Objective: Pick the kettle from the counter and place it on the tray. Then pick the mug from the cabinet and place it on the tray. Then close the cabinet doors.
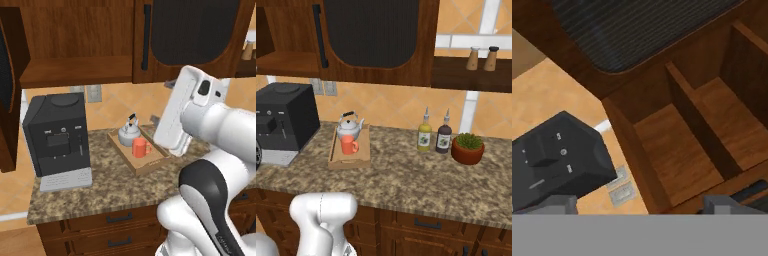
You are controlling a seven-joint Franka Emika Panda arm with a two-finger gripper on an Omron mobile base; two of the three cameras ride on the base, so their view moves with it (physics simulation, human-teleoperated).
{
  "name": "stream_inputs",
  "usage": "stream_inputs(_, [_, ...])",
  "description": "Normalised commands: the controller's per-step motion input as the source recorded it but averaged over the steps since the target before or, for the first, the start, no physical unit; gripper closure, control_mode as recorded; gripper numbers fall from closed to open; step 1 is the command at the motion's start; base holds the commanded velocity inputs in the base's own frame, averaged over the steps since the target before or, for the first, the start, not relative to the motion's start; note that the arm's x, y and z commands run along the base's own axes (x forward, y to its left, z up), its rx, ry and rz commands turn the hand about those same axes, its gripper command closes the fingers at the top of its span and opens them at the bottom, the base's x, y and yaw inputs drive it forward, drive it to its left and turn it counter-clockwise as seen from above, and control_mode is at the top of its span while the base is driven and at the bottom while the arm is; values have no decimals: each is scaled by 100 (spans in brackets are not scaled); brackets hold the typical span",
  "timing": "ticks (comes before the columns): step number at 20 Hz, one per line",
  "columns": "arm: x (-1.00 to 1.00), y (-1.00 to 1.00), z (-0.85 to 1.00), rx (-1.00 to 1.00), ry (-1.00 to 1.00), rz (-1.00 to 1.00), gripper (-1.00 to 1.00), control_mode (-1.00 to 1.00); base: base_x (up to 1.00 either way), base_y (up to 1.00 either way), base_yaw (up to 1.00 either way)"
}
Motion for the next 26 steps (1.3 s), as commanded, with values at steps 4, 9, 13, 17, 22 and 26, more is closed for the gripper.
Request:
stream_inputs(4, [-32, 44, 0, -18, 3, 16, -100, -100, 0, 0, 0])
stream_inputs(9, [-48, 53, 0, -11, 0, 6, -100, -100, 0, 0, 0])
stream_inputs(13, [-50, 58, 0, -15, 0, 1, -100, -100, 0, 0, 0])
stream_inputs(17, [-44, 51, 10, -3, 18, 13, -100, -100, 0, 0, 0])
stream_inputs(22, [-40, 75, 9, -1, 13, 14, -100, -100, 0, 0, 0])
stream_inputs(26, [-29, 88, 2, -3, 9, 11, -100, -100, 0, 0, 0])
